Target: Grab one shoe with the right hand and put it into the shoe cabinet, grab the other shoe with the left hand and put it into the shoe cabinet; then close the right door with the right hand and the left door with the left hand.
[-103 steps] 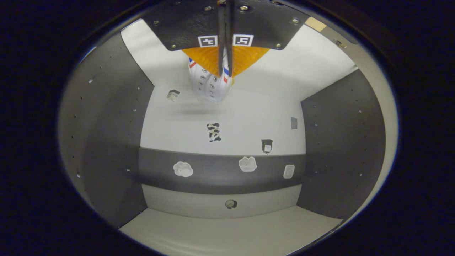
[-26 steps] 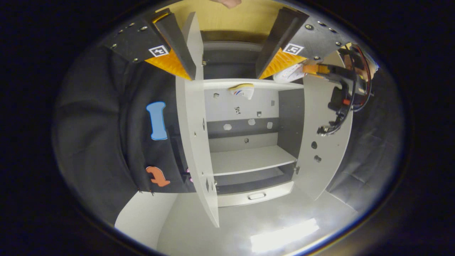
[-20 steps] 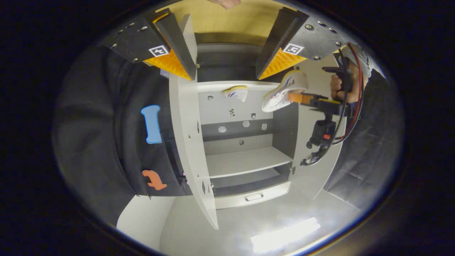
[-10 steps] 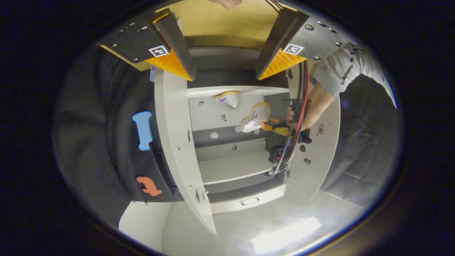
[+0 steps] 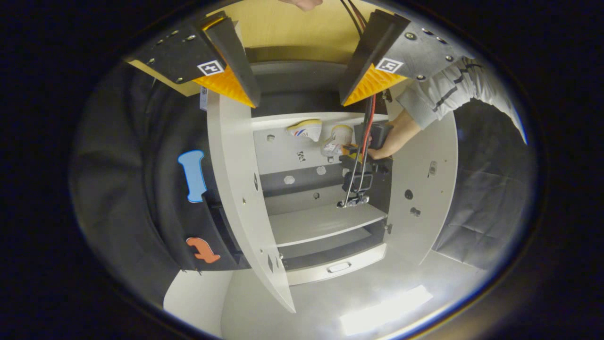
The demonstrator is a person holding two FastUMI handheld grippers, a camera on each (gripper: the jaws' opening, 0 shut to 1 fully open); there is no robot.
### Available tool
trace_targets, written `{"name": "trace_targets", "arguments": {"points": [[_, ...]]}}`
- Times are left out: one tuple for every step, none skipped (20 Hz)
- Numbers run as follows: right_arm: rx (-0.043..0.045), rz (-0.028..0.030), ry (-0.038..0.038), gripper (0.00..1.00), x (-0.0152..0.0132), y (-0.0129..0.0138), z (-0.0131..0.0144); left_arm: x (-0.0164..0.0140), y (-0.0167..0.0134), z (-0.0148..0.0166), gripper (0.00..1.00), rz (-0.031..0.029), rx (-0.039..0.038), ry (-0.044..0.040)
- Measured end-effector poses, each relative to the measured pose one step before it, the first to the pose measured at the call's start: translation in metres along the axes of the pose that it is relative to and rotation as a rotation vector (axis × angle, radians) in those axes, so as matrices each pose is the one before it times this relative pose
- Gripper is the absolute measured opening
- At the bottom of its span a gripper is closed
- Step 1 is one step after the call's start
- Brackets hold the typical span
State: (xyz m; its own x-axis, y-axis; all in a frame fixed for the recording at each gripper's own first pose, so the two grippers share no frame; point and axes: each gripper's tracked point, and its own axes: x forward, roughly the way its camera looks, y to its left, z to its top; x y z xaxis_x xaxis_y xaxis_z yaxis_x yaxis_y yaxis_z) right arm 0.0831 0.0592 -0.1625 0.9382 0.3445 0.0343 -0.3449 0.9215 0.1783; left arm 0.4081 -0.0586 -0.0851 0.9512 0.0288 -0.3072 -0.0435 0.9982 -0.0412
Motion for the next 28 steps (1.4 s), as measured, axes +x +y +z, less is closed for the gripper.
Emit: {"name": "trace_targets", "arguments": {"points": [[0.00668,0.002,-0.00071,1.0,-0.00038,0.00002,-0.00006,0.00515,0.0022,-0.00468,0.01,0.00513,0.00498,0.00963],[0.00583,0.00237,0.00003,1.0,-0.00027,0.00056,0.0003,0.00326,0.00066,-0.00546,0.0,-0.00037,-0.00155,0.01395],[0.00193,0.00104,0.00182,1.0,-0.00022,0.00073,-0.00031,0.0019,0.00076,-0.00653,0.0,-0.00456,0.00802,0.02225],[-0.00067,-0.00202,0.00107,1.0,-0.00053,-0.00036,0.00004,0.00067,-0.00114,-0.00443,0.02,-0.01475,-0.00801,0.01547],[-0.00269,-0.00121,0.00076,1.0,-0.00132,-0.00024,0.00016,-0.00127,-0.00439,-0.00245,0.04,-0.02425,-0.01288,0.01067],[-0.00147,-0.00231,-0.00161,1.0,-0.00165,-0.00093,0.00096,-0.00579,0.00264,0.00628,0.16,0.00547,-0.00254,-0.02655],[-0.00062,-0.00508,-0.00122,1.0,-0.00249,-0.00182,0.00047,-0.00651,0.00266,0.01516,0.23,0.00604,-0.00233,-0.05631],[0.00123,-0.00455,-0.00244,1.0,-0.00156,-0.0025,0.00102,-0.00949,0.00184,0.00857,0.41,0.00761,0.00008,-0.01997],[0.00295,-0.00554,-0.00205,1.0,-0.00142,-0.00199,0.00133,-0.01195,-0.00129,0.00615,0.45,-0.00747,-0.00054,-0.02069],[0.00544,-0.00999,-0.00379,0.98,-0.00238,-0.00241,0.00263,-0.01217,-0.00634,0.00595,0.55,-0.02063,-0.01113,-0.01521],[0.003,-0.00713,-0.00617,0.98,-0.00221,-0.00188,0.00303,-0.01492,-0.00617,0.00272,0.55,-0.0211,-0.00431,-0.01001],[0.00005,-0.0032,-0.00749,1.0,-0.00214,-0.00216,0.00355,-0.01493,-0.00757,0.00338,0.58,-0.02585,0.00766,-0.01089],[-0.00428,-0.00706,-0.00439,1.0,-0.00152,-0.00304,0.00253,-0.01394,-0.00765,0.00475,0.63,-0.02212,0.01368,-0.0234],[-0.00769,-0.01392,-0.00492,0.97,-0.00213,-0.00538,0.00366,-0.01485,-0.00406,0.00613,0.72,-0.00472,0.01413,-0.03034],[-0.01081,-0.01768,-0.00546,1.0,-0.00145,-0.00601,0.00323,-0.01282,-0.00309,0.00818,0.82,0.00014,0.00562,-0.0438],[-0.01157,-0.01833,-0.00359,1.0,-0.00112,-0.00662,0.00279,-0.01231,-0.0057,0.00543,0.92,-0.01104,0.00004,-0.02548],[-0.00978,-0.01892,-0.00498,1.0,-0.00109,-0.00708,0.00172,-0.01423,-0.00727,-0.00086,0.94,-0.01831,-0.00547,-0.00469],[-0.00786,-0.01768,-0.00445,1.0,-0.00124,-0.00698,0.00242,-0.01478,-0.00814,-0.00397,0.98,-0.02622,-0.00568,0.00969],[-0.01377,-0.01679,-0.00105,1.0,-0.00155,-0.00792,0.00152,-0.01304,-0.00451,-0.00278,0.97,-0.02277,0.00592,0.00875],[-0.01281,-0.01752,-0.0028,1.0,-0.00213,-0.00784,0.00287,-0.01401,-0.00198,-0.00146,0.98,-0.00666,-0.00127,-0.00484],[-0.01475,-0.02082,-0.0054,1.0,-0.00205,-0.00953,0.00369,-0.01134,-0.00242,0.00078,0.99,-0.0133,0.00189,-0.01399],[-0.01439,-0.02571,-0.00607,1.0,-0.00229,-0.01186,0.00476,-0.01345,-0.00033,-0.00187,0.98,-0.00674,0.00253,-0.00918],[-0.01263,-0.03315,-0.01214,1.0,-0.00183,-0.01502,0.00544,-0.01206,0.00163,-0.00385,0.98,-0.00167,-0.00128,-0.00789],[-0.01049,-0.03145,-0.01667,1.0,-0.00113,-0.01601,0.00704,-0.01311,0.00144,-0.00608,0.98,0.00127,0.00131,0.00354],[-0.00897,-0.03798,-0.01069,1.0,0.00004,-0.01723,0.00496,-0.01258,0.00026,-0.00519,0.98,-0.00624,0.0003,-0.00238],[-0.00983,-0.03626,-0.00326,1.0,0.00038,-0.01772,0.00402,-0.01222,-0.00042,-0.00555,1.0,-0.00982,0.00142,-0.00098],[-0.00912,-0.02638,0.00469,1.0,0.00141,-0.0153,0.00043,-0.01146,-0.00151,-0.00558,1.0,-0.01417,0.0021,-0.00197],[-0.00893,-0.01909,0.00907,1.0,0.00385,-0.01349,0.00138,-0.01157,-0.00216,-0.00824,0.98,-0.01657,0.00001,0.00864]]}}
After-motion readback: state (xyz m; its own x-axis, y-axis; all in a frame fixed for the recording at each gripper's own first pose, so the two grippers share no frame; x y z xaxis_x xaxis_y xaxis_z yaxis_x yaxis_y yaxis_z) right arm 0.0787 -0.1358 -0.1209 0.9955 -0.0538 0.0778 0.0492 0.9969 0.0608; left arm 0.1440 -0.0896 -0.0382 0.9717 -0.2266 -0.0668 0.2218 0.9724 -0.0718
